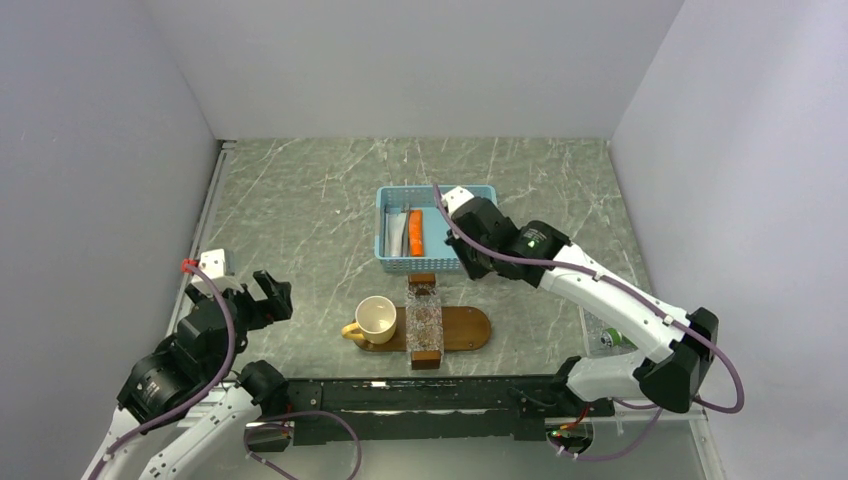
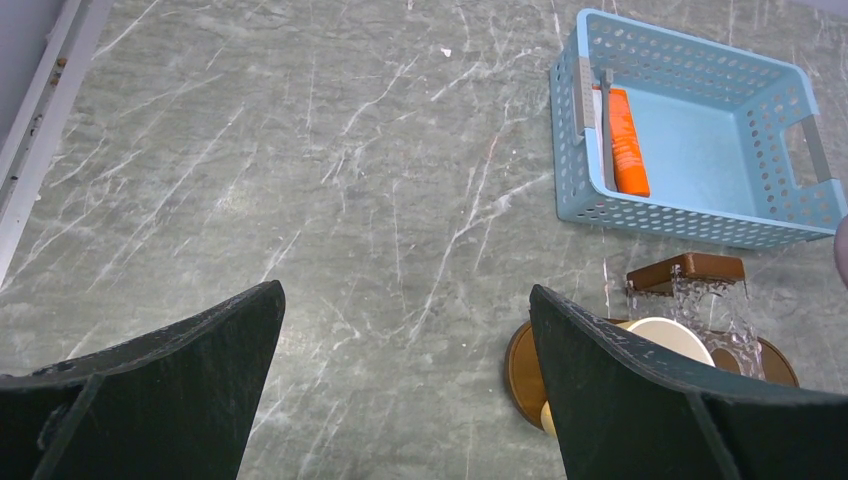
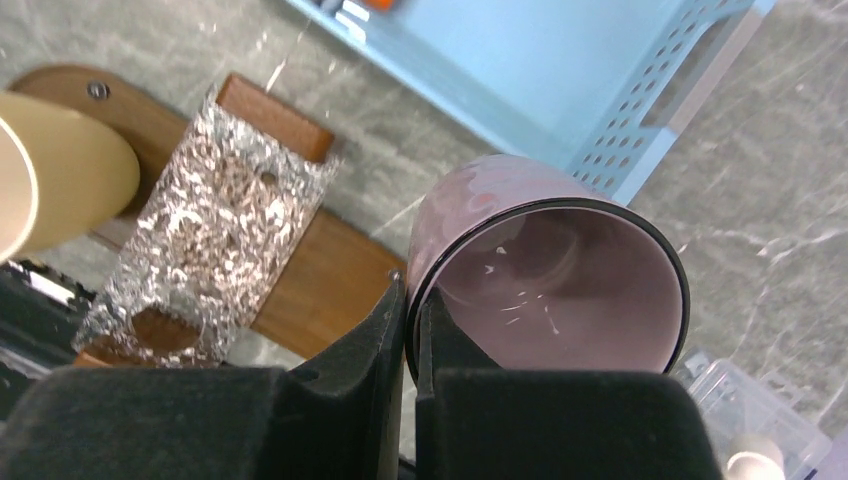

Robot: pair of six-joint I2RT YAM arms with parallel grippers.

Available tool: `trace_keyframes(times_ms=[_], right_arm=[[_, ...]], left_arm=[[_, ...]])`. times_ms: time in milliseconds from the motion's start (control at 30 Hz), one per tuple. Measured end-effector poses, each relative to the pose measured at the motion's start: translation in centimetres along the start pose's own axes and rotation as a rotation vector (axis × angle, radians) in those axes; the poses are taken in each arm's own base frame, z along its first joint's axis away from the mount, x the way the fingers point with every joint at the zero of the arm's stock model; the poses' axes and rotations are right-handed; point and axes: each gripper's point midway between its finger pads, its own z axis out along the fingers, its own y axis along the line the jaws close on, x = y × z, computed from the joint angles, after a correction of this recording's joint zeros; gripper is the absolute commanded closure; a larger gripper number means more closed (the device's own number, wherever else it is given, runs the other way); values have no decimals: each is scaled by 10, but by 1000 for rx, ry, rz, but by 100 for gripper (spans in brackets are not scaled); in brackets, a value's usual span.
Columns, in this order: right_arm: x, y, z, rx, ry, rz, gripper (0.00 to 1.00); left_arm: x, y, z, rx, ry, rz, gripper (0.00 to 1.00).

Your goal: Prepare toiletry sets of a toothbrush and toothpaste on the tray

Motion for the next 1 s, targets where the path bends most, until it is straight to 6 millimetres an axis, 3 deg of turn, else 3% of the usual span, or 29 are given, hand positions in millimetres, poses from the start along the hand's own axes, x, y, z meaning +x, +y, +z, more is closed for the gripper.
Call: trace_keyframes(times_ms=[167,433,1000], right_arm=[[31,16,-3,-44,54,-18,100],[51,40,-10,-98,72,-38,100],[100,60,1,-124,177,-65,100]], left_arm=[[0,-1,1,4,3,3,1],[0,-2,1,4,4,4,1],[1,-2,3,-1,13,11,1]])
